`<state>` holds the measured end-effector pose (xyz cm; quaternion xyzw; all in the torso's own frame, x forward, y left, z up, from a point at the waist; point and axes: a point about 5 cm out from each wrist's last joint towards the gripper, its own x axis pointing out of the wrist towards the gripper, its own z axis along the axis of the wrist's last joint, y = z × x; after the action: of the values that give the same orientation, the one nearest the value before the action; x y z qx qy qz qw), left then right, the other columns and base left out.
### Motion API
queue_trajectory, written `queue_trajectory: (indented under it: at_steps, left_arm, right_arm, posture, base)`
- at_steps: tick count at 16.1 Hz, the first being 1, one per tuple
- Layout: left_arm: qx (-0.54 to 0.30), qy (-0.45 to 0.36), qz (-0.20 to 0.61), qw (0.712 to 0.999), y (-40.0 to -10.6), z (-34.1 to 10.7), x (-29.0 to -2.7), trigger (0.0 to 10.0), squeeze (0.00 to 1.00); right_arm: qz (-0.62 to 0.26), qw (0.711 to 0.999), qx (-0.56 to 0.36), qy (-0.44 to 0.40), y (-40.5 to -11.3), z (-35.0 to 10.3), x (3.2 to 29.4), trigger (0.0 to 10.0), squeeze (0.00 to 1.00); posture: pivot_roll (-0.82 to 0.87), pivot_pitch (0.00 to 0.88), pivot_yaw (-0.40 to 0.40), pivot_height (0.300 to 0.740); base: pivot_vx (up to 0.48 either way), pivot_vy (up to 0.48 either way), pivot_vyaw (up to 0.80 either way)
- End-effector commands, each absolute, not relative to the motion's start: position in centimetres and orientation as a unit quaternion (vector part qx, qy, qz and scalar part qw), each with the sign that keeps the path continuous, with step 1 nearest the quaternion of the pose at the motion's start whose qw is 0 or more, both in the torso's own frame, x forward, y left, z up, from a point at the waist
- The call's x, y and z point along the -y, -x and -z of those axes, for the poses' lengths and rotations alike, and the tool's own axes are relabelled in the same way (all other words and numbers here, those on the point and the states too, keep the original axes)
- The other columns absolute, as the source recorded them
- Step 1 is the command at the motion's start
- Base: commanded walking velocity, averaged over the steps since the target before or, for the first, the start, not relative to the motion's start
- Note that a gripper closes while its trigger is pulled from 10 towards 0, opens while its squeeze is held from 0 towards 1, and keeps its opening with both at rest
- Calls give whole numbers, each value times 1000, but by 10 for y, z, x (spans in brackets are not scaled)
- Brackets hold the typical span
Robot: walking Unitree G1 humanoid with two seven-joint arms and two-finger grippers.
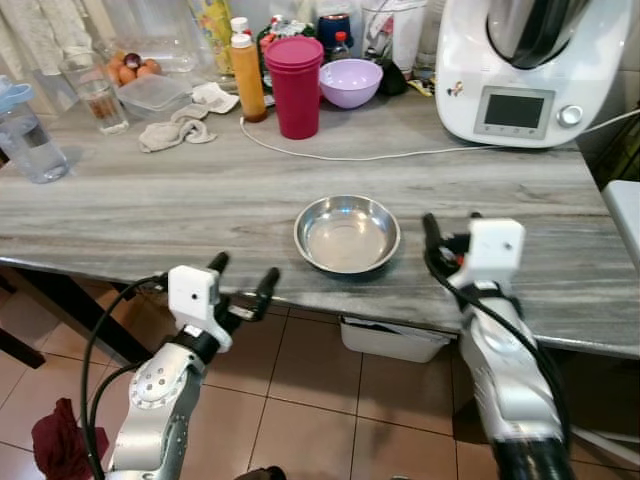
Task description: Setting the table
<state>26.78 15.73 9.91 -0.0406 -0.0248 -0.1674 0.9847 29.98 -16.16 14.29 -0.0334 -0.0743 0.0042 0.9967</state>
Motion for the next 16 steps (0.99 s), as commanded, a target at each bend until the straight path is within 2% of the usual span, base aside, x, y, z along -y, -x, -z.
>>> queue_trajectory:
  at_steps: [1,5,6,7,10,16]
  left_arm:
    - [8,25,139,990,-270,-94,-166,10000,0]
    - [4,22,118,993,-275,-96,-170,10000,0]
    - [2,18,109,994,-276,-96,-169,10000,0]
    - [0,14,104,994,-276,-96,-169,10000,0]
    - [-3,7,96,995,-276,-95,-167,10000,0]
    - [-3,6,88,996,-279,-97,-167,10000,0]
  right_arm:
    - [-4,996,79,34,-294,-146,162,10000,1000]
    - [-2,998,57,41,-281,-136,165,10000,1000]
    - [-2,998,51,41,-278,-135,165,10000,588]
    - [-2,998,47,41,-277,-135,165,10000,8]
    - [3,999,40,32,-276,-135,165,10000,0]
    - [0,999,37,26,-277,-137,164,10000,0]
  posture:
    - [-160,113,51,740]
    - [-164,120,61,740]
    - [-165,123,63,740]
    - [-165,123,64,740]
    - [-166,125,65,740]
    - [-164,125,60,740]
  base:
    - [0,0,0]
    - [0,0,0]
    - [0,0,0]
    - [0,0,0]
    - [0,0,-502]
    - [-304,0,-582]
